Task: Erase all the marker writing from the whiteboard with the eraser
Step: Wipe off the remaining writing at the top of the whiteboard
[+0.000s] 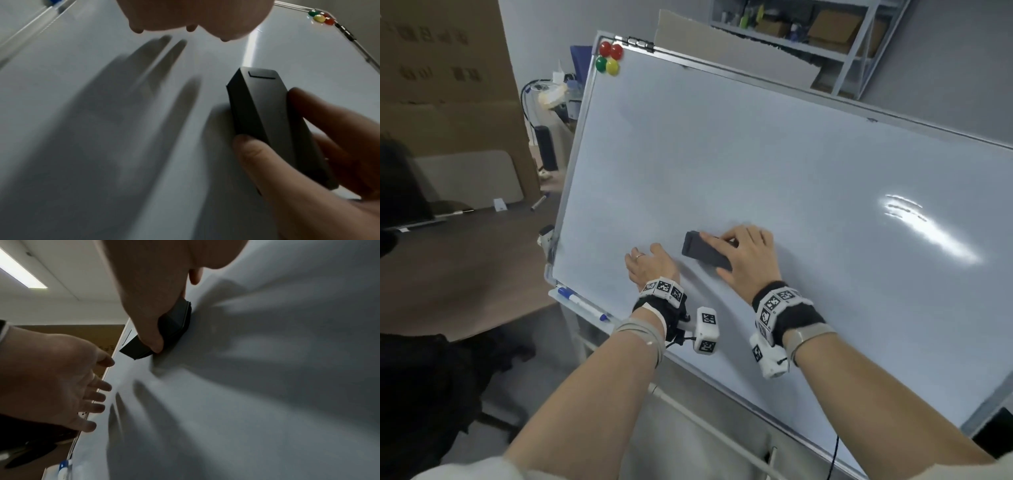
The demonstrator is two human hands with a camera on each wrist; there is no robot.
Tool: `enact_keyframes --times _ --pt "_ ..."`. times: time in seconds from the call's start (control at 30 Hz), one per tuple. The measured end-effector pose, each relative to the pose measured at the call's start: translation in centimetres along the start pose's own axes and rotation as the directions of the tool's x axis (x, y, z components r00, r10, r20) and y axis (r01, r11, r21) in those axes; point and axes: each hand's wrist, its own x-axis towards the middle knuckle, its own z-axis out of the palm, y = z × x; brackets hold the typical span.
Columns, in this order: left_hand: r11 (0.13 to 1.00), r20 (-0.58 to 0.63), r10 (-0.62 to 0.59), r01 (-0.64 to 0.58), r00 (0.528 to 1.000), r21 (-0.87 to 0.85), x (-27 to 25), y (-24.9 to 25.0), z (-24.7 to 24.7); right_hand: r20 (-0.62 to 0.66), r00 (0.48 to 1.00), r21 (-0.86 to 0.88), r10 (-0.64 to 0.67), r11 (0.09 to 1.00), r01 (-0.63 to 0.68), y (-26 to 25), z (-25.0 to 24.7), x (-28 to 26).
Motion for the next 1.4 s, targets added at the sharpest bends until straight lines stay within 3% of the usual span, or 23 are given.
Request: enact_keyframes --times 0.17,0.33,0.5,0.57,0.67,0.83,0.93,1.13,1.4 --pt "0.998 -0.002 0.047 -0.047 0.999 0.047 -3.6 -0.5 1.2 -0.076 0.979 -0.040 0.188 0.981 -0.191 2.6 -3.2 -4.1" --pt "0.994 0.047 0.039 -0.043 0.998 0.102 -8.7 -2.5 4.2 -0.165 0.928 -0.042 0.334 0.938 -0.345 5.3 -4.9 -11.8" --pt "0.978 0.077 0.037 -0.052 0.996 0.203 -10.8 -6.5 4.3 -0.109 0.896 0.023 0.431 0.902 -0.431 4.1 -3.7 -16.2" --pt "0.974 0.022 0.034 -0.038 0.999 0.222 -10.2 -7.3 2.9 -0.064 0.913 0.088 0.402 0.914 -0.396 2.7 -2.4 -16.2" --pt "0.965 -0.094 0.057 -0.031 0.994 0.259 -7.5 -7.9 -0.2 0.109 0.955 0.160 0.277 0.943 -0.292 -1.1 0.1 -13.7" --pt "0.970 -0.266 -0.013 0.077 0.964 0.231 -1.9 -11.0 -6.5 0.288 0.940 0.287 0.182 0.920 -0.266 -8.4 4.5 -9.8" --pt "0.963 -0.312 -0.130 0.195 0.941 0.188 1.4 -13.5 -10.0 0.383 0.921 0.301 0.075 0.932 -0.201 -12.0 7.4 -8.4" --pt "0.953 -0.108 -0.294 0.300 0.950 0.035 5.7 -16.9 -12.3 0.458 0.889 0.325 0.000 0.931 -0.167 -16.5 12.4 -7.2" --pt "0.929 0.173 -0.340 0.359 0.924 -0.092 6.7 -17.2 -12.1 0.362 0.932 0.324 0.012 0.936 -0.139 -19.9 14.9 -5.9"
